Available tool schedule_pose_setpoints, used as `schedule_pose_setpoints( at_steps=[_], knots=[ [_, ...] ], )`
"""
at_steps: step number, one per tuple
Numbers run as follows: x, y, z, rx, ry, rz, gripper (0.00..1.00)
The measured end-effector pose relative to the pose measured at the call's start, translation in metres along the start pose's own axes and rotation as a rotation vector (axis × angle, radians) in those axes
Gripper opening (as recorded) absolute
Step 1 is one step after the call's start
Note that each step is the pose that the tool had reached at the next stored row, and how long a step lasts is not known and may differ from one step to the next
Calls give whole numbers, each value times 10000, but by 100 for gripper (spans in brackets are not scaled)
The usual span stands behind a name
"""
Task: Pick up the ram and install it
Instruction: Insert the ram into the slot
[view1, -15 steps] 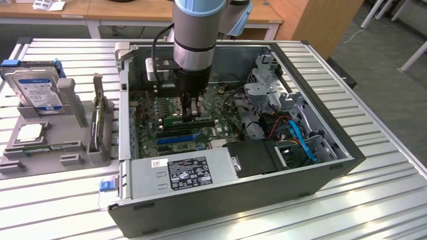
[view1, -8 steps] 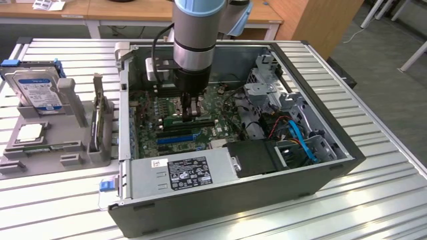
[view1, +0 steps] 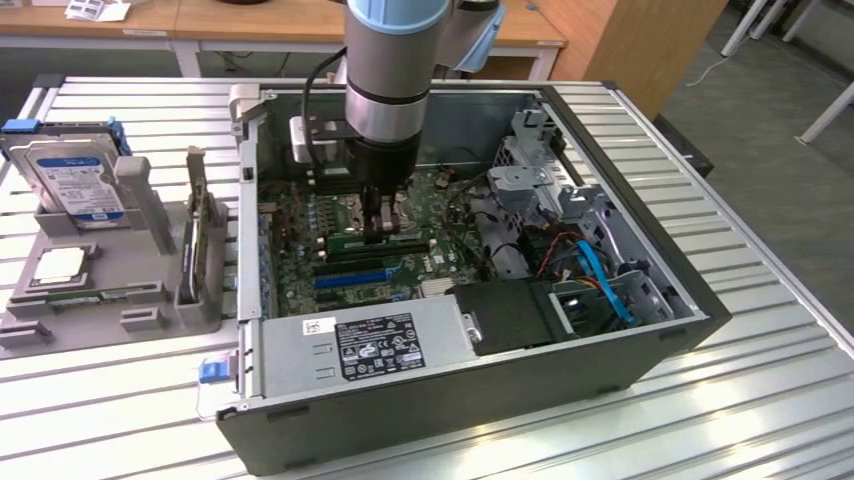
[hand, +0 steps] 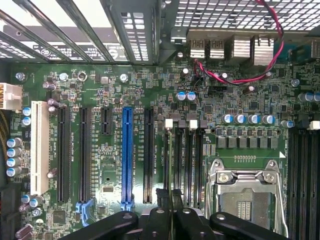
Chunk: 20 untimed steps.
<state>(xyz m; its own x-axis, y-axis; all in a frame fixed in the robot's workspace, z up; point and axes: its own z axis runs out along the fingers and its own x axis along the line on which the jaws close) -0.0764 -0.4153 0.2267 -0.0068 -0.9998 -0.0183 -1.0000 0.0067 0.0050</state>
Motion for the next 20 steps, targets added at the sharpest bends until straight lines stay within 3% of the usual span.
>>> schedule_pose_setpoints(
  at_steps=[20],
  knots=[
    [6,-2,5,-1,1,-15,12]
  ],
)
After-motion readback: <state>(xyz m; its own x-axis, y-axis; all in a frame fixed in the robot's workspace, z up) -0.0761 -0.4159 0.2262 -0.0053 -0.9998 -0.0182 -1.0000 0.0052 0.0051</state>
